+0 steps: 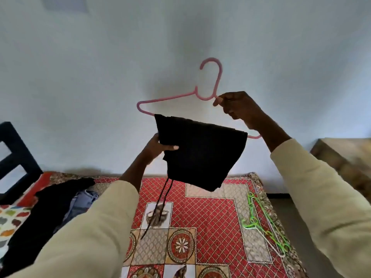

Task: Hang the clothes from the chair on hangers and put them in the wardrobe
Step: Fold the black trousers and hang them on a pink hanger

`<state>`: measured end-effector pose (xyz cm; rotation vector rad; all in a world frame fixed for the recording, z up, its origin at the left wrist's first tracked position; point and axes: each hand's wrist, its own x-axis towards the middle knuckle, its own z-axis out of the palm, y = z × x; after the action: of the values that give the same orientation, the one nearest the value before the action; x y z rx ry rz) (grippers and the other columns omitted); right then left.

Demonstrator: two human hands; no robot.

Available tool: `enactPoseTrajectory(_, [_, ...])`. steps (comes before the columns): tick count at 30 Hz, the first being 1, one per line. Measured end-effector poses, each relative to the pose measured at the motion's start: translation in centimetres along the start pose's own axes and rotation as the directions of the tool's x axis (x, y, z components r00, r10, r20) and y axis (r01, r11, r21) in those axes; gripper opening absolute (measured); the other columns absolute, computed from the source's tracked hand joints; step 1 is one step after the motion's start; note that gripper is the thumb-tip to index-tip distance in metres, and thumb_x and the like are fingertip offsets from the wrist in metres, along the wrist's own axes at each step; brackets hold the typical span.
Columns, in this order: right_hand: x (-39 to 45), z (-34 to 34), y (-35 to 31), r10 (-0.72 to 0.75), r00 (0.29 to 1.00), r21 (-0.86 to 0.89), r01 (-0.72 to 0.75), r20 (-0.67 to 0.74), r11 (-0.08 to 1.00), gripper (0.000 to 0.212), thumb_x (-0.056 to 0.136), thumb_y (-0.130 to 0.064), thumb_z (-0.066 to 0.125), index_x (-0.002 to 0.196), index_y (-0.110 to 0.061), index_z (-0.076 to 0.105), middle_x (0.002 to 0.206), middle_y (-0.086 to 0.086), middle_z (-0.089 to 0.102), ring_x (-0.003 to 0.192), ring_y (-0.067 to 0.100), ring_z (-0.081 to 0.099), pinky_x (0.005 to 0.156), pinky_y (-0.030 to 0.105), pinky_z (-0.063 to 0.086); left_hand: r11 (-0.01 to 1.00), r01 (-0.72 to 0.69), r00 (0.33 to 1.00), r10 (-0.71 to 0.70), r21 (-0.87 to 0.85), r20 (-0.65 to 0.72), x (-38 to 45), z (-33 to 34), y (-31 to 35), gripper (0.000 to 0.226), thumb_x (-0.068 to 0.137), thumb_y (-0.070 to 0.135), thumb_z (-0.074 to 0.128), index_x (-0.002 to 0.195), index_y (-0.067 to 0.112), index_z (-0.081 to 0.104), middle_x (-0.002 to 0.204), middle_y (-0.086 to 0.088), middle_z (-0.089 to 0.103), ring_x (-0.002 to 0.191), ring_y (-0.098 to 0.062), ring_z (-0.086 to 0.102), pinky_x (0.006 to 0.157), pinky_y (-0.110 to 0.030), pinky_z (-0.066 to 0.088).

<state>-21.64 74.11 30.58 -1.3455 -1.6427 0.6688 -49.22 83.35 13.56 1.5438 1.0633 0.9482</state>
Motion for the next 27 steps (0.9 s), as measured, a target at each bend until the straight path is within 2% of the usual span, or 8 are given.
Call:
enactPoseTrajectory(5, [-0.7,-5.4,-2.0,-0.032,0.948,-0.073,0.009,-0.316,0.997,0.022,0.096,-0.025,0.061,0.086,-0.008,0.073,0.056,-0.012,0.054,0.046,-0.001,0.044,0.046,0.011,0.032,0.979,-0.102,0.991,0.086,-0.175,-0.098,1.5,4.3,4.7,0.034,0.074,0.009,0.083,0.106,0.014,0.072,0.100,0.003,0.075,0.101,-0.021,0.070,0.084,-0.026,0.058])
enactPoseTrajectory(9, [-3.3,-8.8,-2.7,-0.036,0.915,-0.110,-0.009,-0.401,0.994,0.019,0.094,-0.024,0.062,0.089,-0.010,0.074,0.073,-0.010,0.065,0.059,0.001,0.051,0.056,0.014,0.039,0.982,-0.145,0.989,0.144,-0.121,-0.019,1.4,7.6,7.7,0.036,0.075,0.016,0.083,0.108,0.021,0.067,0.104,0.006,0.072,0.096,-0.012,0.070,0.088,-0.031,0.057])
enactPoseTrajectory(14, [-9.1,-11.4,-5.5,-0.049,0.907,-0.237,-0.057,-0.419,0.970,0.019,0.094,-0.021,0.061,0.092,-0.010,0.075,0.063,-0.013,0.060,0.056,-0.002,0.051,0.055,0.013,0.038,0.975,-0.215,0.976,0.213,-0.053,-0.043,0.7,10.0,9.7,0.092,0.063,0.035,0.092,0.133,0.014,0.036,0.133,-0.003,0.044,0.116,-0.019,0.052,0.092,-0.032,0.051])
enactPoseTrajectory(16, [-11.5,-11.9,-6.5,-0.033,0.888,-0.256,-0.096,-0.459,0.962,0.015,0.093,-0.017,0.062,0.091,-0.011,0.075,0.059,-0.018,0.061,0.054,-0.004,0.052,0.055,0.013,0.039,0.923,-0.384,0.883,0.362,-0.017,-0.300,-0.1,10.9,11.0,0.086,0.074,0.035,0.084,0.139,0.010,0.033,0.137,-0.009,0.034,0.117,-0.022,0.047,0.095,-0.033,0.048])
enactPoseTrajectory(18, [-14.6,-11.8,-7.5,-0.017,0.848,-0.270,-0.150,-0.530,0.951,0.013,0.090,-0.018,0.064,0.089,-0.011,0.075,0.059,-0.017,0.061,0.054,-0.003,0.052,0.057,0.016,0.040,0.794,-0.587,0.679,0.590,0.160,-0.437,-1.0,11.8,13.2,0.070,0.087,0.034,0.071,0.139,0.000,0.039,0.138,-0.017,0.042,0.123,-0.032,0.047,0.107,-0.033,0.039])
enactPoseTrajectory(21, [-19.4,-11.0,-9.3,0.014,0.792,-0.266,-0.222,-0.611,0.938,0.021,0.086,-0.024,0.064,0.089,-0.007,0.075,0.069,-0.005,0.065,0.061,0.004,0.053,0.063,0.022,0.042,0.467,-0.761,0.446,0.881,0.451,-0.160,-1.8,14.5,17.1,0.053,0.095,0.029,0.059,0.137,-0.002,0.049,0.137,-0.022,0.053,0.129,-0.038,0.047,0.115,-0.035,0.028])
enactPoseTrajectory(24, [-25.7,-9.7,-10.9,0.064,0.727,-0.254,-0.320,-0.684,0.913,0.018,0.091,-0.016,0.062,0.093,-0.003,0.075,0.070,-0.008,0.065,0.059,0.000,0.053,0.063,0.019,0.043,0.348,-0.832,0.456,0.873,0.432,0.175,-6.0,18.5,20.6,0.055,0.093,0.023,0.062,0.141,0.002,0.047,0.138,-0.019,0.054,0.131,-0.037,0.047,0.116,-0.047,0.026])
enactPoseTrajectory(27, [-32.9,-9.6,-12.5,0.081,0.652,-0.265,-0.415,-0.754,0.871,0.015,0.093,-0.013,0.062,0.083,-0.011,0.073,0.055,-0.016,0.059,0.046,-0.004,0.049,0.054,0.013,0.039,0.429,-0.859,0.506,0.793,0.279,0.340,-11.3,22.7,22.6,0.036,0.092,0.027,0.058,0.126,0.014,0.063,0.116,-0.008,0.069,0.113,-0.030,0.061,0.110,-0.046,0.035])
